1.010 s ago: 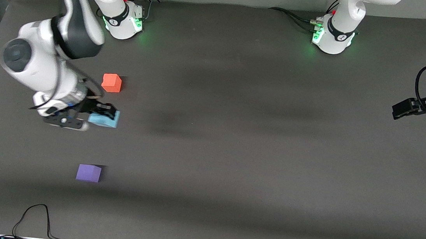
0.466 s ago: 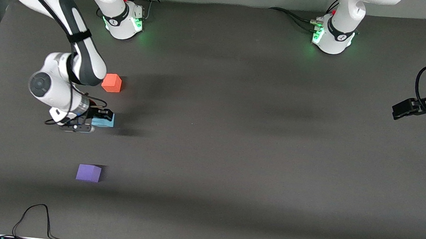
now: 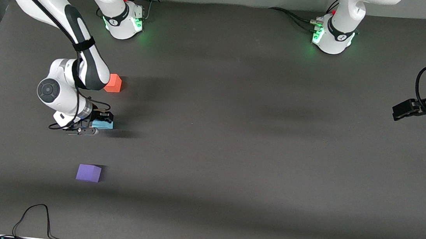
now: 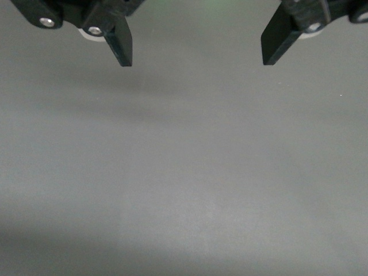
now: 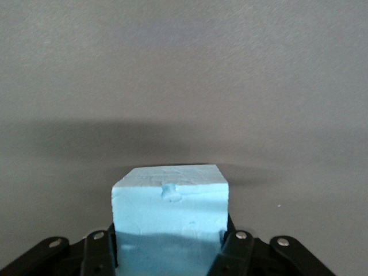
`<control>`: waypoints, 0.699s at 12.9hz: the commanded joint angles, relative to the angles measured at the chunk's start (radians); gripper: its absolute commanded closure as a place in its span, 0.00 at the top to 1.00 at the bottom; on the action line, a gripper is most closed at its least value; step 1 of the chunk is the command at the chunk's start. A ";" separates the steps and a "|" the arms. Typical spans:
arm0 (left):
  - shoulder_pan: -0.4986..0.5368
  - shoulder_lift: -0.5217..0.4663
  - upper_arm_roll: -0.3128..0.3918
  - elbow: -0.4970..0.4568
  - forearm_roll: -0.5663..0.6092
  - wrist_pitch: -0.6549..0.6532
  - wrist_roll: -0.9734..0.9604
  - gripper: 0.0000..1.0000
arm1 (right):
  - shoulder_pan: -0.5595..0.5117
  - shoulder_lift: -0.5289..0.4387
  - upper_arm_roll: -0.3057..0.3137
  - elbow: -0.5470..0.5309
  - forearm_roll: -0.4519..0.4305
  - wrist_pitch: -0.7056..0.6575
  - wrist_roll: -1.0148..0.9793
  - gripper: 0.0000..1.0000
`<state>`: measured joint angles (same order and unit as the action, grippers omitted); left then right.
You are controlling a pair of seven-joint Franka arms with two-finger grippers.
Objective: Place blue block between orange and purple blocks
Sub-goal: 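Lower the cube onto the table and open the right gripper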
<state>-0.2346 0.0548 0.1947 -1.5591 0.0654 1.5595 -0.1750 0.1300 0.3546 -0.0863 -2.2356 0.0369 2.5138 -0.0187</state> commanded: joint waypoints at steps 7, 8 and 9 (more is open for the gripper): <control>-0.012 0.003 0.006 0.019 0.004 -0.001 0.008 1.00 | -0.020 0.025 -0.007 0.059 -0.012 0.022 -0.017 1.00; -0.012 0.003 0.006 0.019 0.005 -0.001 0.008 1.00 | -0.021 -0.014 -0.007 0.060 -0.011 0.005 -0.007 1.00; -0.012 0.003 0.006 0.019 0.004 0.001 0.006 1.00 | -0.020 -0.058 -0.006 0.074 -0.009 -0.051 0.012 1.00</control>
<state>-0.2362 0.0548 0.1944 -1.5585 0.0654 1.5613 -0.1750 0.1146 0.3813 -0.0937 -2.1714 0.0348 2.5308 -0.0203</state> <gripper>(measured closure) 0.000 0.000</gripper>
